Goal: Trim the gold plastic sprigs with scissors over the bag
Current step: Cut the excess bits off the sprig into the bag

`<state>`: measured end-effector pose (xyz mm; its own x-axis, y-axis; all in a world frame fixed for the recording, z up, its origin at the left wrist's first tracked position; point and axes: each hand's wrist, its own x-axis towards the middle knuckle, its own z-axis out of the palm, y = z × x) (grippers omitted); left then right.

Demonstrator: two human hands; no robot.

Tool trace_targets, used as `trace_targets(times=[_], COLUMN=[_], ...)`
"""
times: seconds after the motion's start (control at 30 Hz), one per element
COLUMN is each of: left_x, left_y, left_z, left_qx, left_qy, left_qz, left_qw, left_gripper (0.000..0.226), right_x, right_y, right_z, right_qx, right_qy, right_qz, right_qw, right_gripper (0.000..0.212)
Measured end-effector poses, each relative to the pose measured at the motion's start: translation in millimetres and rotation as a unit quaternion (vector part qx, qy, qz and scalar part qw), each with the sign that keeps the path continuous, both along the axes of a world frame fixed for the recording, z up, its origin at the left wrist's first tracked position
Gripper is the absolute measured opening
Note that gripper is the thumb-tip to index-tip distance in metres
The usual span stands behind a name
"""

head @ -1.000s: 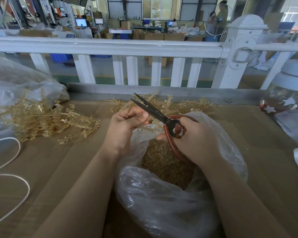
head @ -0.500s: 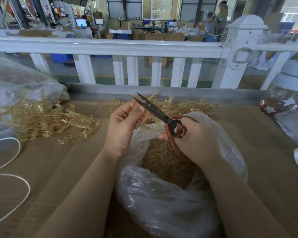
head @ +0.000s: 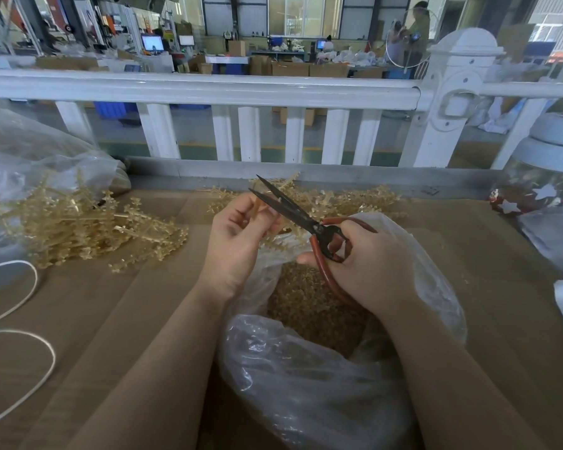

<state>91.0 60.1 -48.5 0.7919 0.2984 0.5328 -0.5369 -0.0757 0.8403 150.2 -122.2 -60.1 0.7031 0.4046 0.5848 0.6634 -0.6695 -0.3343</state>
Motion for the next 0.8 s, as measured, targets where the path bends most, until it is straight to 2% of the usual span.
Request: trace_targets(times=[0.17,0.37,0.53,0.8], left_x=[0.8,1.8,1.2,2.4], left_y=[0.3,0.5,-1.2,2.5], left_z=[-1.3,-2.2,0.2,-2.4], left_qx=[0.011,0.002,-0.011,-0.021], left_qy=[-0.007,-0.008,-0.007,0.009], left_qz=[-0.002,-0.021,-0.029,-0.027], left_qw=[1.0,1.0,0.999,0.999], left_gripper=[0.02,0.012,0.012,0.012], right_x=[0.3,3.0,2.7,2.6], right_y=[1.0,1.0,1.6,0.8], right_z=[-1.4,-4.5,-3.1,-2.1], right_qx=[0.004,0.015,0.029,0.012], right_qy=[-0.02,0.034,0.033,0.004], right_qz=[-0.002,0.015,0.026,0.007], right_qw=[1.0,0.999,0.999,1.0], right_gripper=[0.067,0.076,0.082,0.067])
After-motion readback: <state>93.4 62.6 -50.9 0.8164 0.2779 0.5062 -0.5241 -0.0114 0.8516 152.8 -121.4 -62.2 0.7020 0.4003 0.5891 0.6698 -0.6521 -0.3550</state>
